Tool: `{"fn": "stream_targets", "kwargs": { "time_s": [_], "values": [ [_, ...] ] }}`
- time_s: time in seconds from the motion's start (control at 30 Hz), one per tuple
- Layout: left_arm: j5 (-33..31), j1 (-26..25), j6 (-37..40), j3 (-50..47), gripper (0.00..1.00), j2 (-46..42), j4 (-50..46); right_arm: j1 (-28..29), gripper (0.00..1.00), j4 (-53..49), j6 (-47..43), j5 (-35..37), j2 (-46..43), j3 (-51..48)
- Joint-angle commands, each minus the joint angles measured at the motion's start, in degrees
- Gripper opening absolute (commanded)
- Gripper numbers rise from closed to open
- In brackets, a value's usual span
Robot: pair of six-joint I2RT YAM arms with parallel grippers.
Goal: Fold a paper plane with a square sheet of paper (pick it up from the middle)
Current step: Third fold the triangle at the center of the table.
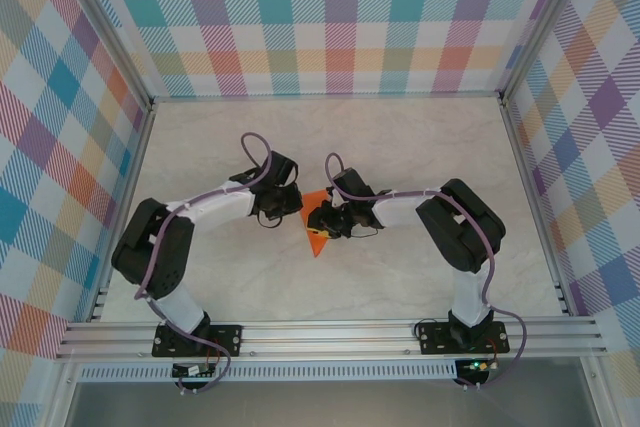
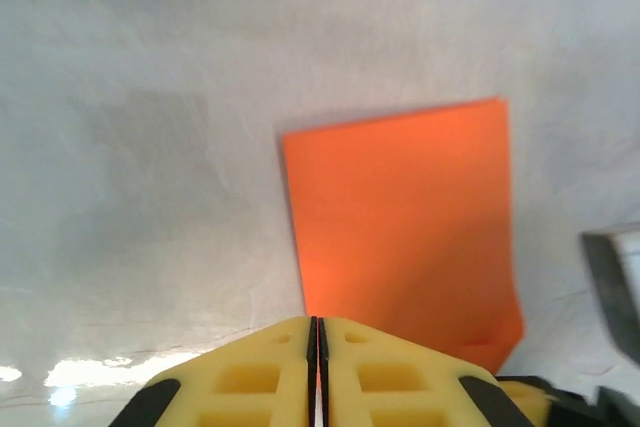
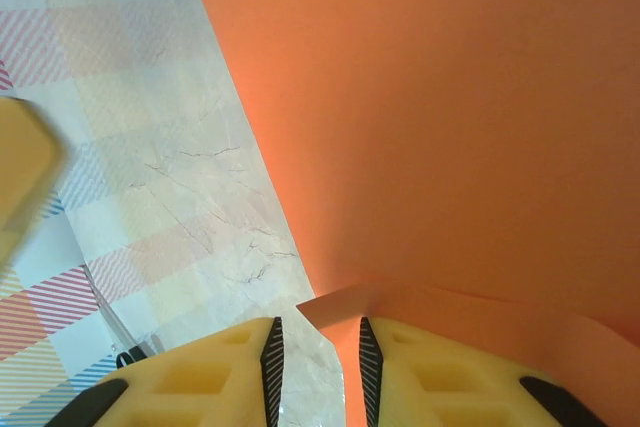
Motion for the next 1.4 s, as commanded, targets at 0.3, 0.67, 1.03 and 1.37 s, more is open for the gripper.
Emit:
{"fn": "stream_targets", "kwargs": {
  "time_s": [0.3,0.67,1.03,1.37],
  "values": [
    [1.48,3.0,-2.61,-7.79,0.13,-8.61,-0.71,0.32,0.21,-3.29,-0.26,3.39,2.11,-0.9],
    [9.42,2.39,-0.91,-9.02,0.13,-6.81,4.7,0.36,0.1,-3.31,-2.58,3.09,1.86,-0.98],
    [11.78,1.88,-0.19,-3.27,0.13,4.36,8.95,0.4,0.1,-1.5,-4.58,2.09,1.05,-1.12],
    [11.78,1.5,0.22,-2.61,0.11,8.13,8.25,0.36,0.1,-0.93,-5.25,1.31,1.19,-0.73]
  ]
}}
